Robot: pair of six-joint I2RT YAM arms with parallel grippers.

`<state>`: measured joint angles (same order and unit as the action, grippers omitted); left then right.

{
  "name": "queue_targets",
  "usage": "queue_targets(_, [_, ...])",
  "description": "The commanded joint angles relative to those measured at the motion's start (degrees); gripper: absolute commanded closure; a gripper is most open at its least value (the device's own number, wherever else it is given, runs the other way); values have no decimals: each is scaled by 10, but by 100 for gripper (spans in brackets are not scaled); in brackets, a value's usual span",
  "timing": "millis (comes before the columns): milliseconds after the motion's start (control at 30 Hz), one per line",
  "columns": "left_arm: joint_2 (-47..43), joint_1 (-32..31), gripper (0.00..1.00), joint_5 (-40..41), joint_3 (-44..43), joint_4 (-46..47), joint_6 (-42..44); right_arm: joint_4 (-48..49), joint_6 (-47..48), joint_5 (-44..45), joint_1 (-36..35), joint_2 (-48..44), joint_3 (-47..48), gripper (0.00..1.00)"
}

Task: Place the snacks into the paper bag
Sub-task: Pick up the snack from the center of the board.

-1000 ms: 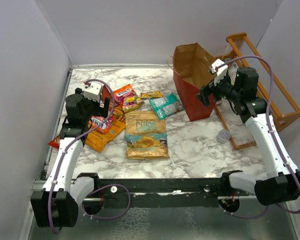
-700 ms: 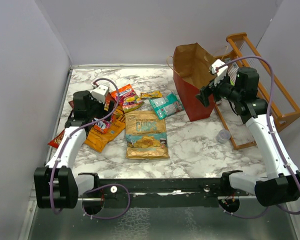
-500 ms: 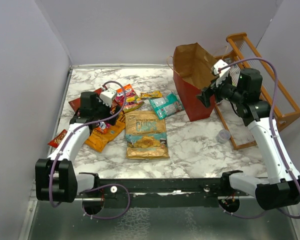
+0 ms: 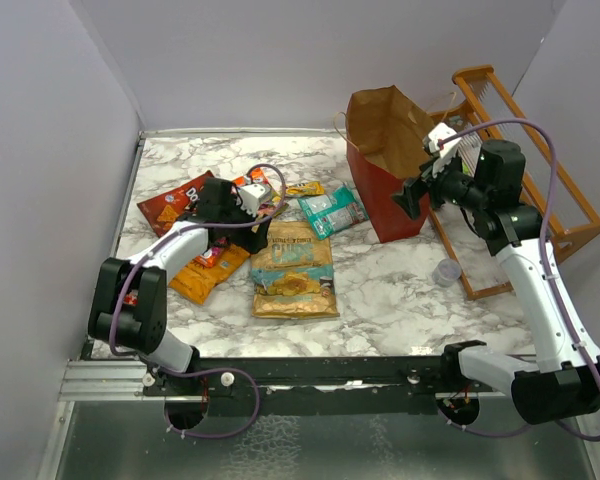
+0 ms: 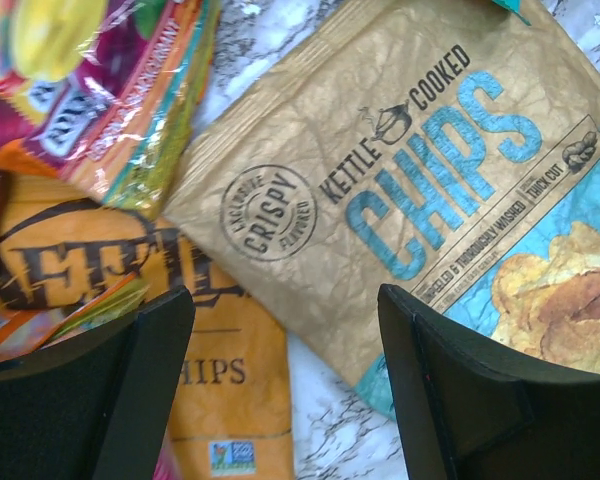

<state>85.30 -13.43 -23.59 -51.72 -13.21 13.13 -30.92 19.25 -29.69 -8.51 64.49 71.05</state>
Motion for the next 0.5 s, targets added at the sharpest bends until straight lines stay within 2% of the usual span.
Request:
queue_targets(0, [45,-13,25,-11,-41,-13,-32,-3,-10,-16,0,-9,-15,1])
queue_targets(267, [103,-14,26,54,-71,-17,-89,1,-10,-17,0,-22,-29,1])
queue_targets(467, [158,-14,26,31,-99,-36,-101,2,-11,-18,0,-22,-34,1])
